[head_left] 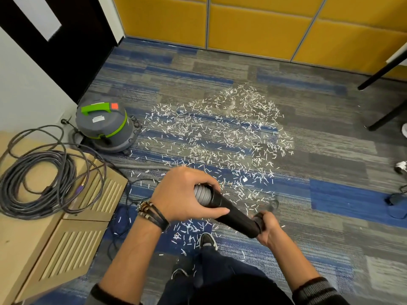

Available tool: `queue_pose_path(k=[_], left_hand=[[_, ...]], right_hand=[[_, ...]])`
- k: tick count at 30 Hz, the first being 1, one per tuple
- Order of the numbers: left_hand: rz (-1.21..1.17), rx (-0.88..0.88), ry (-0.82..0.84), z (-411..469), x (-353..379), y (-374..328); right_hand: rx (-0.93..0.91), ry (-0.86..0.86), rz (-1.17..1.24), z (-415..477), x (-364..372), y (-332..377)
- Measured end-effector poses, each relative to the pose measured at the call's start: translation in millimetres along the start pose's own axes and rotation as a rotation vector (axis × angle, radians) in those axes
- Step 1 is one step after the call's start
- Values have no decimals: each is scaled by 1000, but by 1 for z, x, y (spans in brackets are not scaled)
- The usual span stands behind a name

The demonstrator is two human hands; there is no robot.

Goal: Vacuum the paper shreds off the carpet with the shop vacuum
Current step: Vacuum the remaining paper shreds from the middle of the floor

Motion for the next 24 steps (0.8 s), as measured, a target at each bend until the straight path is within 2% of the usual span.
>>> queue_pose_path(k=[5, 10, 15, 19, 24], left_hand=[[23, -35, -16, -9, 5, -1], [67, 73, -69, -31, -7, -5], [79, 110, 45, -69, -14, 7], [48, 94, 113, -106, -8, 22], [94, 145, 39, -142, -6, 19]], right_hand=[[-15, -24, 8, -1, -14, -6], [-15, 35, -11, -1, 2, -22], [-18, 59, 38, -1, -6, -77], [-3, -6, 74, -5, -29, -117], [-50, -30, 26, -10, -30, -137]])
Point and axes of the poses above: each hand's wrist, its own z-axis towards the middle knuckle, its own x-axis out of the palm, y = z × x, the point moved 1 cm from there along z, towards the middle knuckle, and after that the axes turned 11 degrees about z, right-handed, at the moved point
